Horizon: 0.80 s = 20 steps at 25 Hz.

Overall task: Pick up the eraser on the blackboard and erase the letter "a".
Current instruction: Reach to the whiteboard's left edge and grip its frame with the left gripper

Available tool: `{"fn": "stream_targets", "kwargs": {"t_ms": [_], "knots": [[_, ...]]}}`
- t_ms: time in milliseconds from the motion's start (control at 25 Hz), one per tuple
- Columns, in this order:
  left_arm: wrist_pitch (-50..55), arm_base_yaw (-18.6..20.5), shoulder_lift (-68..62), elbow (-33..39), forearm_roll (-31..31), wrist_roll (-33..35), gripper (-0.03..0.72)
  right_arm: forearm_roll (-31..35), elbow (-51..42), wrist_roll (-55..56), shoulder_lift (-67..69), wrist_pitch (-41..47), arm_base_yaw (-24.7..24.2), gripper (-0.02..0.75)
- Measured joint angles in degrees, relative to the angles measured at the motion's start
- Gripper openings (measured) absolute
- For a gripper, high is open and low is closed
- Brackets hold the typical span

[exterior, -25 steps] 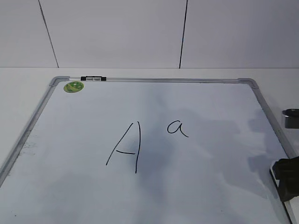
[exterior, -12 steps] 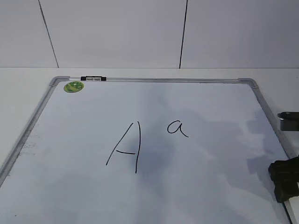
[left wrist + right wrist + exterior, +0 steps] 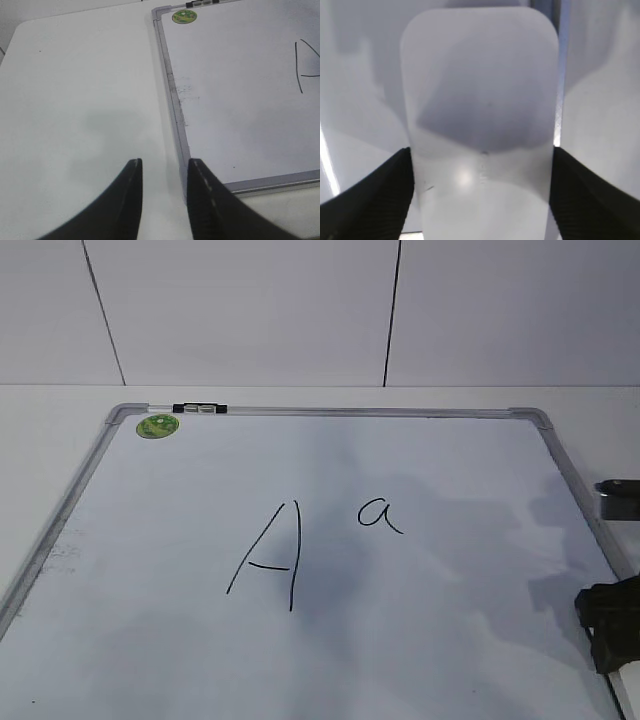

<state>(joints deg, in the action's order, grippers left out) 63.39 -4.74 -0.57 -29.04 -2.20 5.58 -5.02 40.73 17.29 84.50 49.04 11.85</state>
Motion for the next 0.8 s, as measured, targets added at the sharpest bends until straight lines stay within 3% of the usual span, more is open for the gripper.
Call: {"fn": "stream_targets", "kwargs": {"t_ms": [120, 800], "knots": [[0.00, 0.00, 0.00, 0.00, 0.00, 0.00, 0.235, -0.23, 0.00, 0.00, 0.35, 0.00, 0.00, 0.598], [0.00, 0.00, 0.00, 0.00, 0.00, 0.00, 0.235, -0.51, 0.47, -0.32, 1.31, 0.34, 0.00, 0.563]]}}
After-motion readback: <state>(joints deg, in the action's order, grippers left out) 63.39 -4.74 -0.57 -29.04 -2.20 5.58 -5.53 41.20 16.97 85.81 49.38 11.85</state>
